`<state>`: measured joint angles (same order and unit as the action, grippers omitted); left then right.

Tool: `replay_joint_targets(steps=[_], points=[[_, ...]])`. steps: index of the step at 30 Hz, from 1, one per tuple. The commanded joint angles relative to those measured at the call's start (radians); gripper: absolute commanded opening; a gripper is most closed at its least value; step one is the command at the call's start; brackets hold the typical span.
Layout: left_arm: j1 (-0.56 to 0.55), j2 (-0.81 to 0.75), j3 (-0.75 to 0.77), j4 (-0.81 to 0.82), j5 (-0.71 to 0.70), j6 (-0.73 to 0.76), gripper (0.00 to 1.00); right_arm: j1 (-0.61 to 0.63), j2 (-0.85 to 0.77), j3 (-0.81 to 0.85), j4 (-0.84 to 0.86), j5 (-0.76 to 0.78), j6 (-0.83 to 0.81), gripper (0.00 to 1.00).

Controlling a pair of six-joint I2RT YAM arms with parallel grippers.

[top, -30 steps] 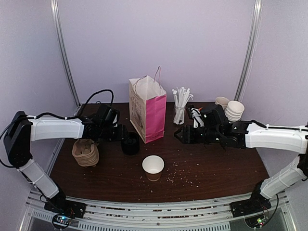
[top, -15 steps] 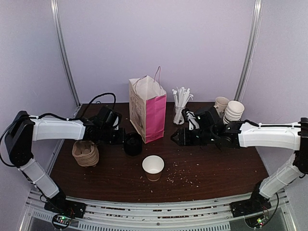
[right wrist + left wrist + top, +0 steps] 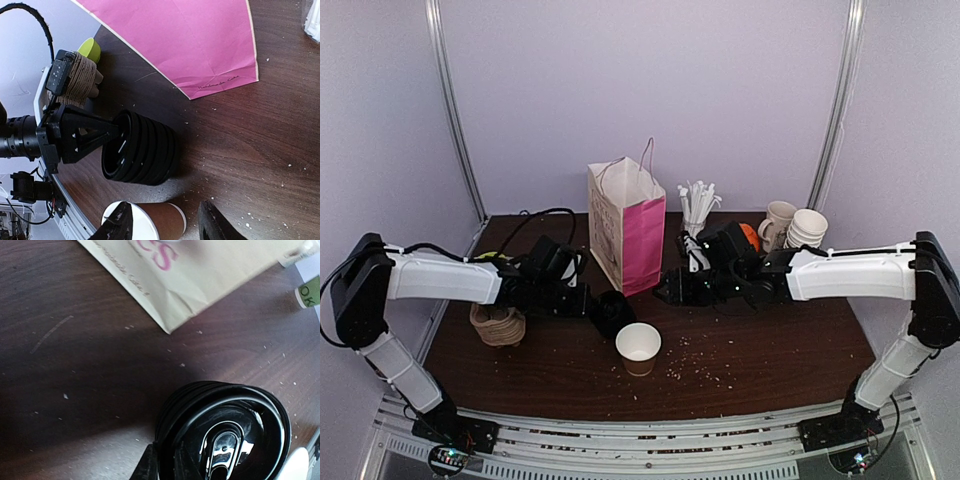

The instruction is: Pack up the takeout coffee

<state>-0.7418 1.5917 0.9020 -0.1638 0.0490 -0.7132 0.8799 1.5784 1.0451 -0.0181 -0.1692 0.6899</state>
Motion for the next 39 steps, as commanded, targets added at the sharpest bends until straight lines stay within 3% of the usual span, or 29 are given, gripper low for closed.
replay_joint_targets(steps=[1, 12, 21, 28, 39], points=[[-0.035, -0.043, -0.014, 0.048, 0.03, -0.011, 0.13, 0.019, 0.044, 0.06, -0.014, -0.031, 0.027, 0.48], [-0.048, -0.119, 0.012, -0.022, -0.037, 0.023, 0.27, 0.042, 0.103, 0.086, 0.006, -0.078, 0.06, 0.5], [-0.116, -0.176, 0.063, -0.116, -0.118, 0.121, 0.57, 0.042, 0.142, 0.108, 0.008, -0.077, 0.08, 0.48], [-0.231, -0.087, 0.199, -0.232, -0.2, 0.212, 0.58, 0.021, 0.066, 0.024, 0.034, 0.04, 0.12, 0.45], [-0.242, 0.108, 0.389, -0.301, -0.178, 0.267, 0.57, -0.002, 0.0, -0.109, 0.084, 0.034, 0.154, 0.45]])
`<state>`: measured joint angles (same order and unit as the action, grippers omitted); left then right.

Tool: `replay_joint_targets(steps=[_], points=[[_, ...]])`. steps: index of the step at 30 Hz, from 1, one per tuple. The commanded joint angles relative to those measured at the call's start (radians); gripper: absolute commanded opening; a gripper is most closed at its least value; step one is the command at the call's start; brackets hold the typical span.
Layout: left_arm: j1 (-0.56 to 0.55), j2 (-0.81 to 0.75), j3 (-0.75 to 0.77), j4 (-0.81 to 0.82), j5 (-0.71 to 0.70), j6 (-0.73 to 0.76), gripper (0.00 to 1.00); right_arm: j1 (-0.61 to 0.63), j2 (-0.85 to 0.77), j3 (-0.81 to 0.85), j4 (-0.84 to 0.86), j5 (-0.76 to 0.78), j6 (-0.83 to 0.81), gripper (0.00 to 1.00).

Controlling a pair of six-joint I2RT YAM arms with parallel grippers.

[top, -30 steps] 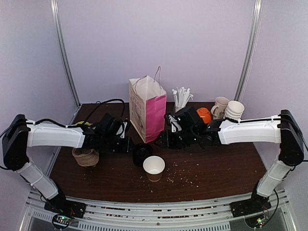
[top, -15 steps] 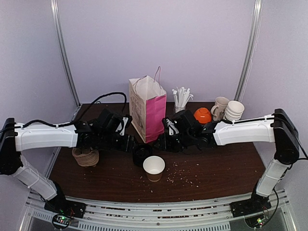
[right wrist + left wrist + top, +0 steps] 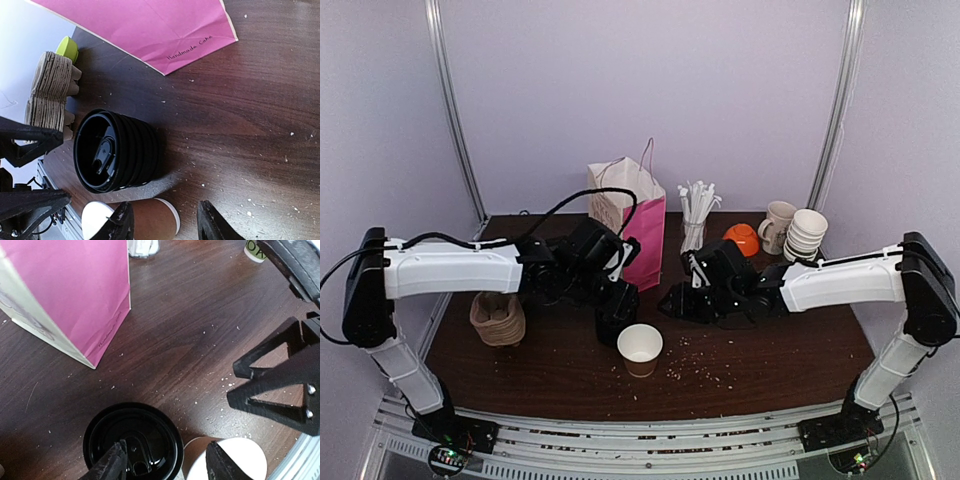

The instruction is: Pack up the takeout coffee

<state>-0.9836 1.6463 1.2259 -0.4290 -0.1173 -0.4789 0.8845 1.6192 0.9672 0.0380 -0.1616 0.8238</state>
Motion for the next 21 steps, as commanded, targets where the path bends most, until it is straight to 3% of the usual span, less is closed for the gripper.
replay_joint_targets(steps=[1, 18, 21], points=[[-0.001, 0.067, 0.07, -0.036, -0.012, 0.032, 0.57, -0.008, -0.045, -0.035, 0.028, 0.03, 0.019, 0.45], [-0.012, 0.225, 0.159, -0.088, -0.055, 0.025, 0.52, -0.04, -0.049, -0.079, 0.067, -0.026, 0.006, 0.46], [-0.012, 0.23, 0.159, -0.089, -0.06, 0.024, 0.47, -0.041, -0.046, -0.078, 0.069, -0.033, 0.005, 0.46]])
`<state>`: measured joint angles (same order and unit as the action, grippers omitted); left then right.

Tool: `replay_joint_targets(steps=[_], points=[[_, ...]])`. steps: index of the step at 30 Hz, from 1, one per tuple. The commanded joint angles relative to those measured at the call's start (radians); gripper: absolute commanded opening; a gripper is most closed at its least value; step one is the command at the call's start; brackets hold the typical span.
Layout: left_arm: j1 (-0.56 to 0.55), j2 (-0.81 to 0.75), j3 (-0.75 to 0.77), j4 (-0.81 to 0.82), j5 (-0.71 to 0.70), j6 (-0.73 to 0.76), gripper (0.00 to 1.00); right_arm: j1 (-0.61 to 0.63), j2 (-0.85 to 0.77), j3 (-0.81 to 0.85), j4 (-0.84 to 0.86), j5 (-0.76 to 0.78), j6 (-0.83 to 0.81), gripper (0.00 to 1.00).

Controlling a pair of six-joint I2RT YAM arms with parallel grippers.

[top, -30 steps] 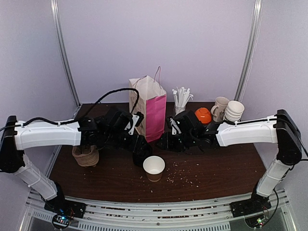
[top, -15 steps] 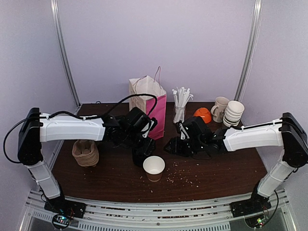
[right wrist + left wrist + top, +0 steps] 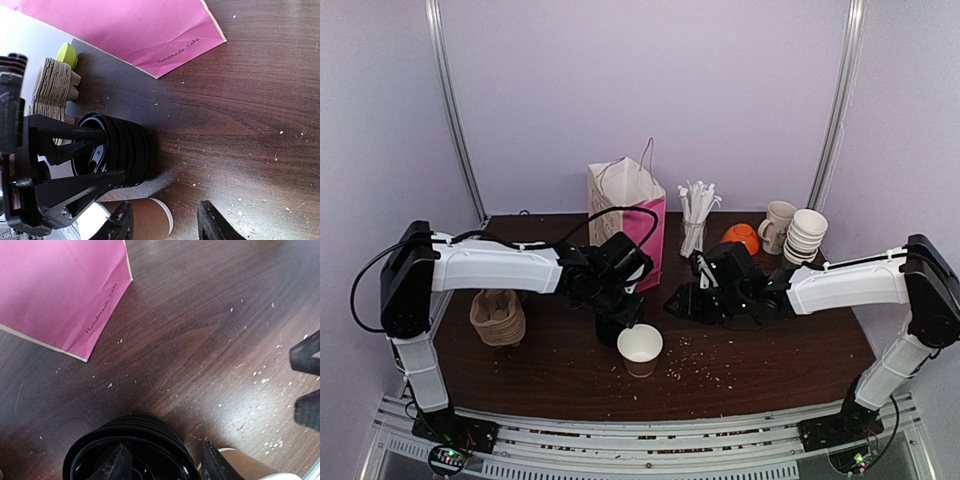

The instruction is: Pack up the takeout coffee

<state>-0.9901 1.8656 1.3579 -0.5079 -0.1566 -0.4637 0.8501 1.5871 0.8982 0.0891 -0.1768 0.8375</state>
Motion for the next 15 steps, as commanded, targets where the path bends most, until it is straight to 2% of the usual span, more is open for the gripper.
replay_joint_targets(steps=[1, 9, 15], points=[[-0.005, 0.01, 0.026, -0.011, -0.021, 0.008, 0.45, -0.006, -0.013, -0.01, 0.019, -0.02, -0.009, 0.46], [-0.008, -0.021, 0.009, -0.017, -0.056, 0.002, 0.23, -0.007, 0.008, 0.003, 0.027, -0.046, -0.006, 0.46], [-0.009, -0.057, -0.007, -0.012, -0.053, -0.014, 0.14, -0.006, 0.05, 0.022, 0.054, -0.101, 0.011, 0.46]])
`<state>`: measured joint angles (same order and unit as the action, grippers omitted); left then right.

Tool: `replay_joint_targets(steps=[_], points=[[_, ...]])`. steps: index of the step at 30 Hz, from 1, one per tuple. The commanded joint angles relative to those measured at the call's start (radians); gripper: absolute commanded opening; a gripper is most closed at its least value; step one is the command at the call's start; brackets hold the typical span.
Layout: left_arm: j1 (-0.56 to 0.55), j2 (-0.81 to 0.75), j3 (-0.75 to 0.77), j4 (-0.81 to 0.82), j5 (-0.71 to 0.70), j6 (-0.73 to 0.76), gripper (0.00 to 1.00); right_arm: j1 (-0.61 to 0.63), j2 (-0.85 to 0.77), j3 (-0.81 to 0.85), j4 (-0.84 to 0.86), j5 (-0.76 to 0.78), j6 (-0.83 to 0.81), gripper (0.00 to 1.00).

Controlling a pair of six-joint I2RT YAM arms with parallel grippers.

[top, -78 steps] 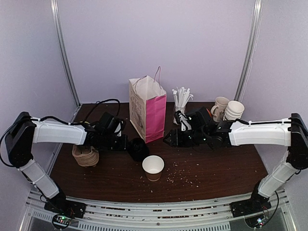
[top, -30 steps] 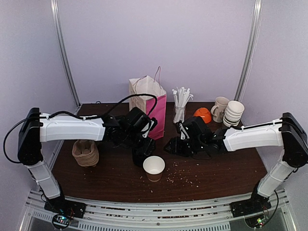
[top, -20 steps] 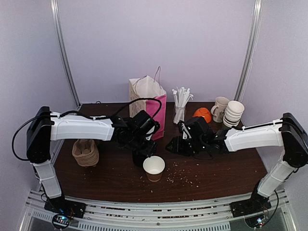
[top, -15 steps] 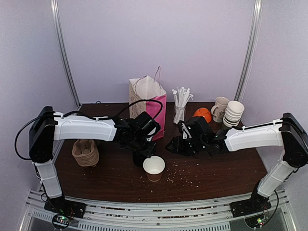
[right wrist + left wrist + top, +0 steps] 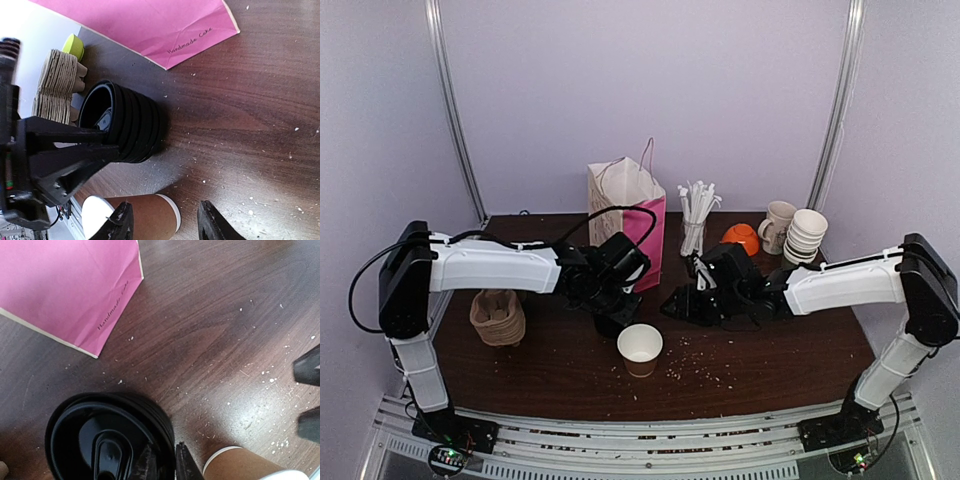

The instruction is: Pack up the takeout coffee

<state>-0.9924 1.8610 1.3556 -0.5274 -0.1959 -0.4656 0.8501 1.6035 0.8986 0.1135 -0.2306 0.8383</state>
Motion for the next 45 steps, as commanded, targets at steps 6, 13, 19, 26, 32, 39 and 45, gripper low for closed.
replay_joint_targets(steps=[6, 13, 19, 26, 32, 39, 45], points=[[-0.006, -0.091, -0.028, 0.033, 0.02, -0.019, 0.14, -0.005, 0.077, 0.031, 0.111, -0.114, 0.055, 0.51], [-0.006, -0.094, -0.051, 0.051, 0.041, -0.021, 0.16, -0.005, 0.131, 0.056, 0.161, -0.135, 0.094, 0.55], [-0.006, -0.084, -0.059, 0.055, 0.052, -0.018, 0.18, -0.004, 0.167, 0.062, 0.197, -0.133, 0.13, 0.56], [-0.006, -0.086, -0.067, 0.056, 0.05, -0.021, 0.15, -0.006, 0.191, 0.047, 0.227, -0.141, 0.153, 0.56], [-0.006, -0.1, -0.068, 0.073, 0.067, -0.022, 0.14, -0.01, 0.211, 0.044, 0.28, -0.167, 0.188, 0.61], [-0.006, -0.107, -0.082, 0.094, 0.087, -0.026, 0.05, -0.02, 0.236, 0.039, 0.325, -0.182, 0.236, 0.62], [-0.006, -0.117, -0.088, 0.102, 0.092, -0.031, 0.0, -0.026, 0.253, 0.029, 0.378, -0.2, 0.269, 0.62]])
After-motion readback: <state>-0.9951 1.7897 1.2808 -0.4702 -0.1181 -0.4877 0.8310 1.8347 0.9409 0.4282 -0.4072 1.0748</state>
